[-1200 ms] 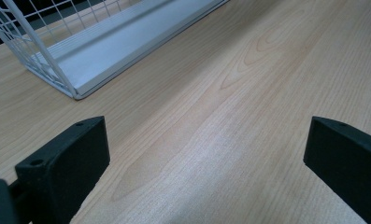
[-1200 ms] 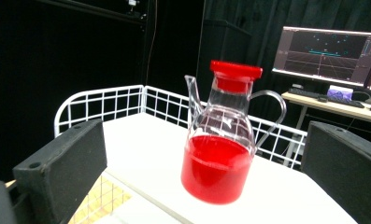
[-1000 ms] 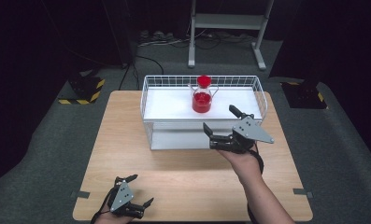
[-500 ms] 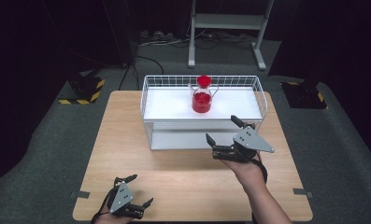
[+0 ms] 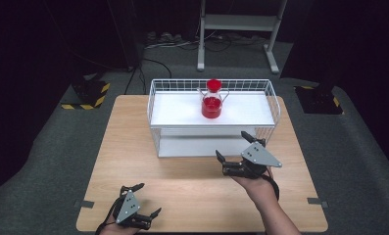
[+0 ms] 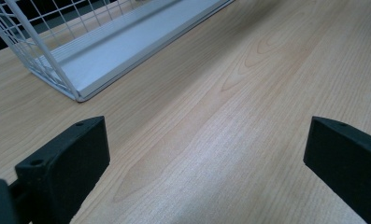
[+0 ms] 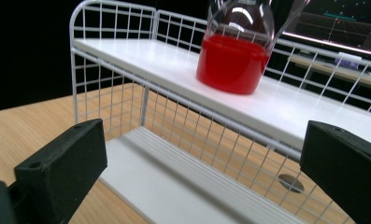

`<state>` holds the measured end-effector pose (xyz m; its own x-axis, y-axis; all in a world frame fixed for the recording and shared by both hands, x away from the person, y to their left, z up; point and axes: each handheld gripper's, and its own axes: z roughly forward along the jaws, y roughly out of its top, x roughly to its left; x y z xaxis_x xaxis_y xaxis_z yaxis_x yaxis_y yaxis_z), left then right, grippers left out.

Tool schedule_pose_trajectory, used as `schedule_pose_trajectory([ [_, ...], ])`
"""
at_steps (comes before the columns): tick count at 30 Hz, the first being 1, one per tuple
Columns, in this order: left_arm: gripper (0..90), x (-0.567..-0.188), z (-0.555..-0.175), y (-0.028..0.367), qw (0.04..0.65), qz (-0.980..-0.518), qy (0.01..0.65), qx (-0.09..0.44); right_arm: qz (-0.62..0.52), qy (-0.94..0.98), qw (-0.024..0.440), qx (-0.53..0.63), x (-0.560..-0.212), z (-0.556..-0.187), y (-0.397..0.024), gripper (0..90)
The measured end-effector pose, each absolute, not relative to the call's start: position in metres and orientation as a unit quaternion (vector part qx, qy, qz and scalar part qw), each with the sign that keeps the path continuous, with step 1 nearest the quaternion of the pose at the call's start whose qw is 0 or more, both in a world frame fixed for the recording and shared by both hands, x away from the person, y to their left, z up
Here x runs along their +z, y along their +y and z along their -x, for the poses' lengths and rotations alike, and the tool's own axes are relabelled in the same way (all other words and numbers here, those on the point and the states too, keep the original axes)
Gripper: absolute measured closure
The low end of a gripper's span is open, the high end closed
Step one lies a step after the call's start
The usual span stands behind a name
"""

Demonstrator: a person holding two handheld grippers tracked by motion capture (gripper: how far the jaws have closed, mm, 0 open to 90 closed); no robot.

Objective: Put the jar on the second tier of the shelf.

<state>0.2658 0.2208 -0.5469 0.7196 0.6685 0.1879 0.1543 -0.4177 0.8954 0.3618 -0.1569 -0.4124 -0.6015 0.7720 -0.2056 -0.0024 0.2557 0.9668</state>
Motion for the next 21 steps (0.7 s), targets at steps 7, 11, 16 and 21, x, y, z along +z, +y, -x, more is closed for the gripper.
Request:
schedule_pose_trajectory([
  [7, 0.7, -0.547, -0.267, 0.222, 0.478, -0.795, 0.262, 0.267, -0.281, 0.725, 0.353, 0.521, -0.435, -0.36, -0.163, 0.1],
  [11, 0.7, -0.547, -0.266, 0.222, 0.479, -0.794, 0.261, 0.269, -0.29, 0.735, 0.351, 0.503, -0.454, -0.359, -0.169, 0.1],
  [16, 0.7, -0.547, -0.265, 0.222, 0.478, -0.793, 0.261, 0.273, -0.315, 0.748, 0.336, 0.478, -0.489, -0.354, -0.18, 0.1],
  [21, 0.7, -0.547, -0.265, 0.222, 0.478, -0.793, 0.264, 0.271, -0.332, 0.757, 0.326, 0.458, -0.515, -0.343, -0.187, 0.1],
])
